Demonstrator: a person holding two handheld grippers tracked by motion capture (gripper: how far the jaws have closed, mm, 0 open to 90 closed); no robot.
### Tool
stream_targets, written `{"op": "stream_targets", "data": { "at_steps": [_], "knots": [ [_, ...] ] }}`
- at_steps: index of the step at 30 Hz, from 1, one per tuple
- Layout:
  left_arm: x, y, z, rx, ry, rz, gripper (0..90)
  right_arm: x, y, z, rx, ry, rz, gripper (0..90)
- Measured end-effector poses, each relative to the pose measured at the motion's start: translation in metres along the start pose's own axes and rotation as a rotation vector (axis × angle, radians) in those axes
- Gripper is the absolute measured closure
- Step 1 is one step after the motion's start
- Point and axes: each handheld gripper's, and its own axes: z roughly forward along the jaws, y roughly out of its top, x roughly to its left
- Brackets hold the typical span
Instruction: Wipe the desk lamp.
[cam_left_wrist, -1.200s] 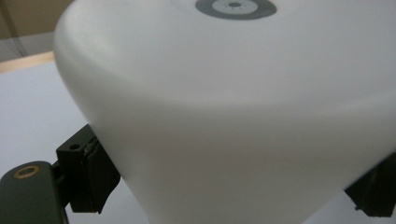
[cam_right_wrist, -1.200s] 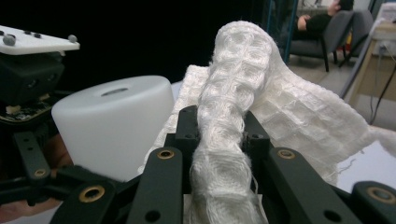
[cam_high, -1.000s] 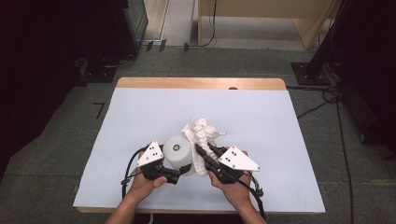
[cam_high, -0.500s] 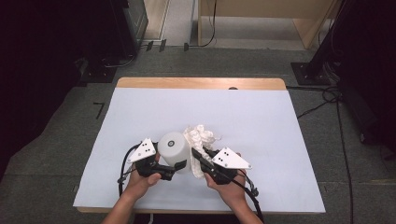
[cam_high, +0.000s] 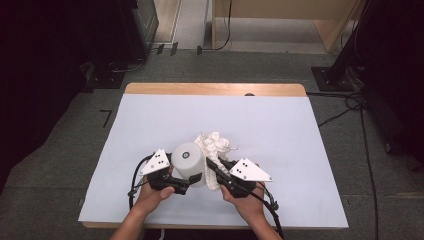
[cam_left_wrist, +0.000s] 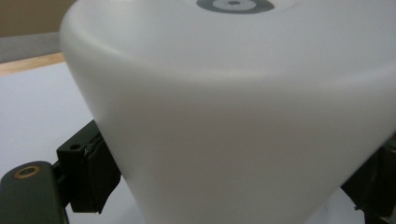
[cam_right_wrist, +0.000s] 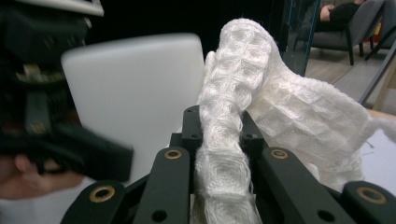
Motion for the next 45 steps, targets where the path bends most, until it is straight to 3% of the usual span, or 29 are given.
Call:
{"op": "stream_targets", "data": {
  "at_steps": [4, 8, 14, 18, 24, 28, 32, 35, 37, 42, 45],
  "knots": [
    [0.004, -0.001, -0.001, 0.000, 0.016, -0.007, 8.6, -0.001, -0.013, 0.008, 0.042, -0.007, 0.012, 79.5],
    [0.004, -0.002, 0.001, -0.002, 0.041, 0.006, 8.6, -0.003, -0.014, 0.009, 0.046, -0.014, 0.012, 79.4],
    [0.009, -0.011, 0.015, 0.054, 0.231, 0.064, 8.5, -0.014, -0.008, 0.001, 0.015, -0.063, 0.022, 79.4],
    [0.015, -0.018, 0.020, 0.102, 0.300, 0.072, 8.5, -0.022, -0.006, -0.003, 0.000, -0.090, 0.030, 79.4],
    [0.019, -0.029, 0.027, 0.170, 0.321, 0.084, 8.4, -0.029, -0.004, -0.006, -0.009, -0.104, 0.033, 79.5],
    [0.019, -0.030, 0.025, 0.169, 0.325, 0.066, 8.3, -0.027, -0.005, -0.006, -0.002, -0.103, 0.040, 79.4],
    [0.014, -0.028, 0.023, 0.154, 0.365, 0.093, 6.9, -0.028, -0.005, -0.006, -0.001, -0.103, 0.035, 79.4],
    [0.009, -0.026, 0.020, 0.116, 0.391, 0.070, 6.6, -0.029, -0.005, -0.007, -0.001, -0.109, 0.033, 79.4],
    [0.005, -0.027, 0.021, 0.103, 0.424, 0.025, 6.7, -0.030, -0.004, -0.008, -0.006, -0.114, 0.030, 79.3],
    [-0.012, -0.029, 0.037, 0.129, 0.597, -0.021, 6.5, -0.031, -0.004, -0.008, -0.008, -0.117, 0.031, 79.2],
    [-0.011, -0.028, 0.039, 0.128, 0.615, -0.049, 7.6, -0.030, -0.004, -0.008, -0.006, -0.113, 0.031, 79.2]
  ]
}}
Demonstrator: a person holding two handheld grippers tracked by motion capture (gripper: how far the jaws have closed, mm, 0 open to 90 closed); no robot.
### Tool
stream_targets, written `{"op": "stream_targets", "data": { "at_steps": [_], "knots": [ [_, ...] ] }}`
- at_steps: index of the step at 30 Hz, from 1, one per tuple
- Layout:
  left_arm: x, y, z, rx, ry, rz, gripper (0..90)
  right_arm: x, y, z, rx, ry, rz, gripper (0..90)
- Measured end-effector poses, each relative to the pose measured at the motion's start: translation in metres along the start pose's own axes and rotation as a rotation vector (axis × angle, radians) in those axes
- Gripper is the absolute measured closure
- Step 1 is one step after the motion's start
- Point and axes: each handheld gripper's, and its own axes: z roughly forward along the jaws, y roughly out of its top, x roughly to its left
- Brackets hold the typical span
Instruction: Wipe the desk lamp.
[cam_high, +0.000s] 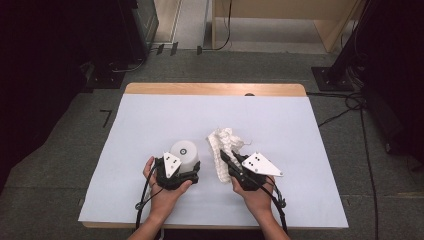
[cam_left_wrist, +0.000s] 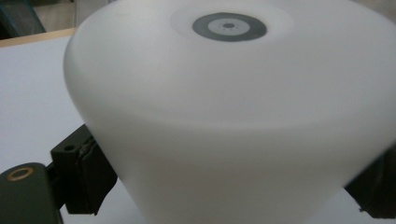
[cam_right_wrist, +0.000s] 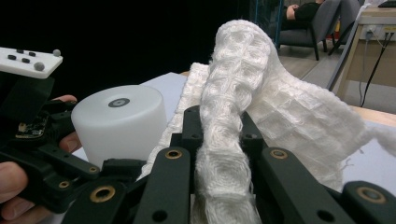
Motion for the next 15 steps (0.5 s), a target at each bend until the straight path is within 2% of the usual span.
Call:
{"op": "stream_targets", "data": {
  "at_steps": [4, 6, 9, 10, 12, 15],
  "knots": [
    [0.003, 0.000, 0.000, 0.012, -0.022, 0.001, 8.6, 0.002, -0.001, 0.002, 0.005, 0.004, -0.001, 79.2],
    [0.006, 0.001, 0.000, 0.017, -0.061, 0.004, 8.7, 0.004, -0.002, 0.003, 0.009, 0.007, 0.000, 79.2],
    [0.018, 0.005, -0.004, -0.007, -0.204, -0.013, 8.8, 0.006, -0.002, 0.003, 0.014, 0.018, -0.006, 79.2],
    [0.020, 0.006, -0.006, -0.014, -0.228, -0.004, 8.8, 0.006, -0.001, 0.003, 0.010, 0.022, -0.010, 79.2],
    [0.026, 0.011, -0.011, -0.044, -0.332, 0.001, 8.8, 0.007, 0.001, 0.002, 0.003, 0.023, -0.009, 79.2],
    [0.030, 0.016, -0.016, -0.069, -0.438, -0.001, 8.8, 0.009, 0.005, -0.001, -0.018, 0.042, -0.007, 79.2]
  ]
}}
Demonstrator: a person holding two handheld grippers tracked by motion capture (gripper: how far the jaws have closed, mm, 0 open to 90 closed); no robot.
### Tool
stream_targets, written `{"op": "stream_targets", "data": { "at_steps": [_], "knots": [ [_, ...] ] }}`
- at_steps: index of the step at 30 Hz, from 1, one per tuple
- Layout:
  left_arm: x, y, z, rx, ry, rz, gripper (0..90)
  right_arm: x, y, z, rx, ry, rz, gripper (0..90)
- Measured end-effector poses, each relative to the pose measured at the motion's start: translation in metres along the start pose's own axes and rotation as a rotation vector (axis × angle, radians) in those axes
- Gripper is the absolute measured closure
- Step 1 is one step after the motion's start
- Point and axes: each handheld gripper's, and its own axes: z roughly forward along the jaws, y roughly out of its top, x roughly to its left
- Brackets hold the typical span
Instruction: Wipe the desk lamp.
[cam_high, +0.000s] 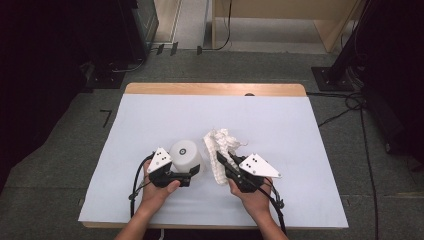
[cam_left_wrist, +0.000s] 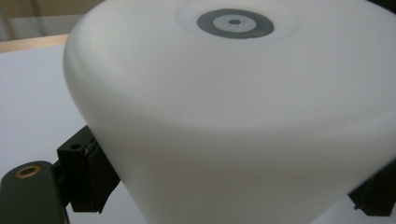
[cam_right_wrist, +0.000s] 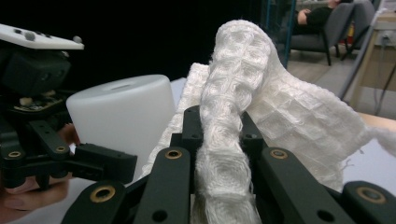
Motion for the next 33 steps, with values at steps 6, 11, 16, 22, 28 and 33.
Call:
{"op": "stream_targets", "data": {
  "at_steps": [6, 11, 16, 22, 28, 33],
  "knots": [
    [-0.014, 0.004, 0.000, 0.024, -0.108, 0.078, 8.8, 0.010, 0.013, -0.007, -0.051, 0.046, -0.006, 79.2],
    [-0.021, 0.008, -0.001, 0.010, -0.140, 0.104, 8.8, 0.016, 0.007, -0.002, -0.021, 0.059, -0.009, 79.2],
    [-0.012, 0.012, -0.009, -0.021, -0.140, 0.074, 8.8, 0.017, -0.006, 0.007, 0.030, 0.057, 0.004, 79.4],
    [-0.005, 0.016, -0.017, -0.047, -0.134, 0.054, 8.8, 0.017, -0.019, 0.017, 0.088, 0.062, 0.011, 79.4],
    [-0.006, 0.013, -0.012, -0.024, -0.152, 0.062, 8.8, 0.017, -0.014, 0.014, 0.075, 0.057, 0.012, 79.4],
    [-0.014, 0.008, -0.002, 0.023, -0.157, 0.100, 8.8, 0.017, 0.002, 0.003, 0.013, 0.059, 0.011, 79.4]
  ]
}}
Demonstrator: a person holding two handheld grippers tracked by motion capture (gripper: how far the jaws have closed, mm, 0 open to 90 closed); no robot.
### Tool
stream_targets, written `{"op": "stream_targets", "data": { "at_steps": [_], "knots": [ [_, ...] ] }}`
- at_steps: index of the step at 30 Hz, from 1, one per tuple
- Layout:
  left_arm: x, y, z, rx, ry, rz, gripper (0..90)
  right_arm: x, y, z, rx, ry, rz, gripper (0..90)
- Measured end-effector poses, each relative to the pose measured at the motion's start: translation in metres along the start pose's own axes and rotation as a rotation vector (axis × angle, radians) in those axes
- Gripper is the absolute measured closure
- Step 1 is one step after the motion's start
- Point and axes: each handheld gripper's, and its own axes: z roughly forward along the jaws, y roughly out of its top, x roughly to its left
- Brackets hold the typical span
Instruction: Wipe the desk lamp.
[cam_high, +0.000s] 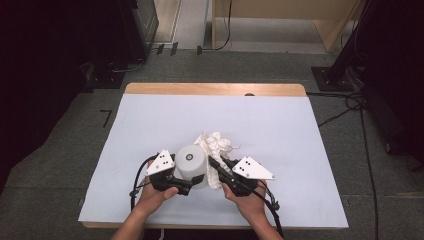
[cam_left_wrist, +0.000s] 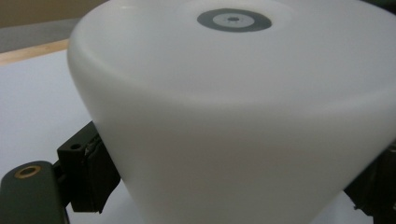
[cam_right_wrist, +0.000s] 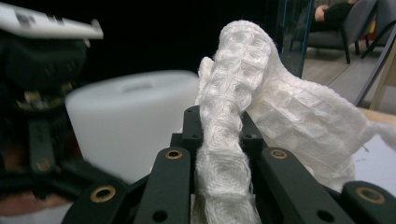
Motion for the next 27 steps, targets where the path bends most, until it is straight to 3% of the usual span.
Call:
{"op": "stream_targets", "data": {
  "at_steps": [4, 17, 20, 22, 25, 27],
  "knots": [
    [-0.002, 0.001, 0.001, -0.005, -0.008, 0.002, 8.8, 0.000, 0.006, -0.005, -0.027, -0.001, -0.004, 79.4],
    [0.005, 0.003, -0.007, -0.042, 0.010, -0.005, 8.8, -0.005, -0.017, 0.011, 0.063, -0.018, 0.003, 79.4],
    [0.007, 0.000, -0.004, -0.026, 0.065, 0.028, 8.8, -0.010, -0.015, 0.008, 0.053, -0.038, 0.003, 79.3],
    [0.010, -0.005, 0.000, -0.009, 0.136, 0.033, 8.7, -0.014, -0.013, 0.005, 0.044, -0.051, 0.004, 79.4],
    [0.017, -0.011, 0.004, 0.015, 0.197, 0.027, 8.8, -0.021, -0.012, 0.001, 0.032, -0.072, 0.016, 79.3],
    [0.019, -0.014, 0.007, 0.031, 0.245, 0.045, 8.8, -0.025, -0.011, 0.000, 0.027, -0.083, 0.021, 79.4]
  ]
}}
